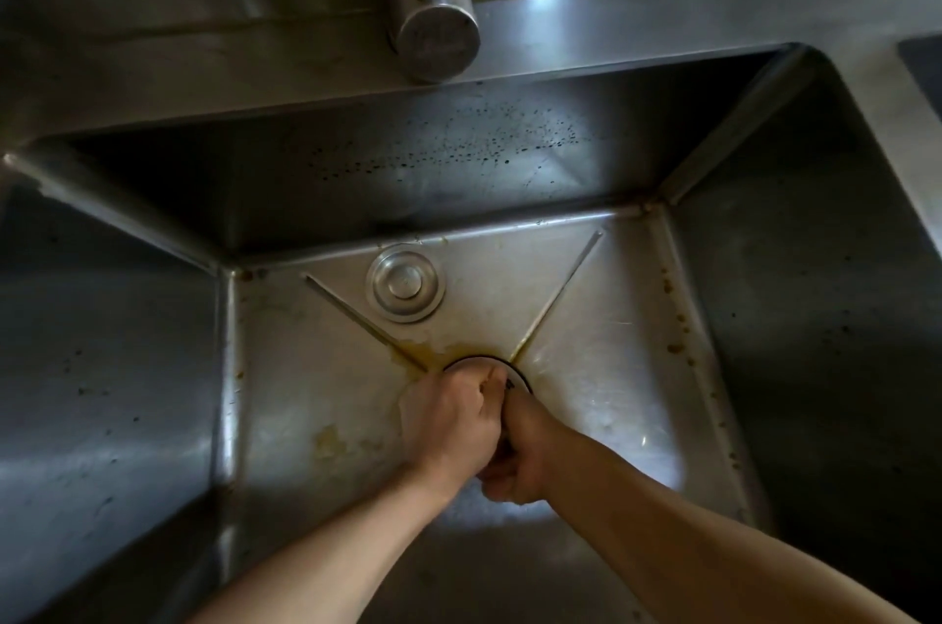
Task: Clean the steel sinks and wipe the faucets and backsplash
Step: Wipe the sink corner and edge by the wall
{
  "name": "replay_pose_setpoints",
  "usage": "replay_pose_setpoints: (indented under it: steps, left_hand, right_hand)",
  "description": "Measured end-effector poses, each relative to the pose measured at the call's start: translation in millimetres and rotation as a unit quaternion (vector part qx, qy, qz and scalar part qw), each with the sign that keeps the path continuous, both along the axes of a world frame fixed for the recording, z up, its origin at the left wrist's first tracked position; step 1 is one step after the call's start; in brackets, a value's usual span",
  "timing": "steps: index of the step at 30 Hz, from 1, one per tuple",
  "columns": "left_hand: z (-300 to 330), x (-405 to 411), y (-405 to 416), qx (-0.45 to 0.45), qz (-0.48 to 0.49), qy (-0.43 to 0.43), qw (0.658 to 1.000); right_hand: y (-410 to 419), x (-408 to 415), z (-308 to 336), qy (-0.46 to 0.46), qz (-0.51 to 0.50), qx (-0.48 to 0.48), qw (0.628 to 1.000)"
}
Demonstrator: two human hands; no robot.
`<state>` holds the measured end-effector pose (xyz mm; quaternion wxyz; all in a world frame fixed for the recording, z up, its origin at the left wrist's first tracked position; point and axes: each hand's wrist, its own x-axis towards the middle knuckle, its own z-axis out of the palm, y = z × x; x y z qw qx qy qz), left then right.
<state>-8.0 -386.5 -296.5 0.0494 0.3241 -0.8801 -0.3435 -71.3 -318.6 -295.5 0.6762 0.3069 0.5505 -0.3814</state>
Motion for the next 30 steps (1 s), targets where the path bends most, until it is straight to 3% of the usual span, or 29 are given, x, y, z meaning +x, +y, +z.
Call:
replay_pose_setpoints:
  steps: [13,30]
  left_hand:
    - [-0.1,-7.2,-7.4,-0.071,-0.051,0.022,0.996]
    - [3.1,-7.0,-8.7,-0.067,-0.073,0.065,0.993]
  right_hand:
    - [-2.0,-3.9,6.9,-0.01,0.018,-0.028,0.999]
    - [-1.5,-3.8,11.9,-0.025,0.016,-0.034,0.999]
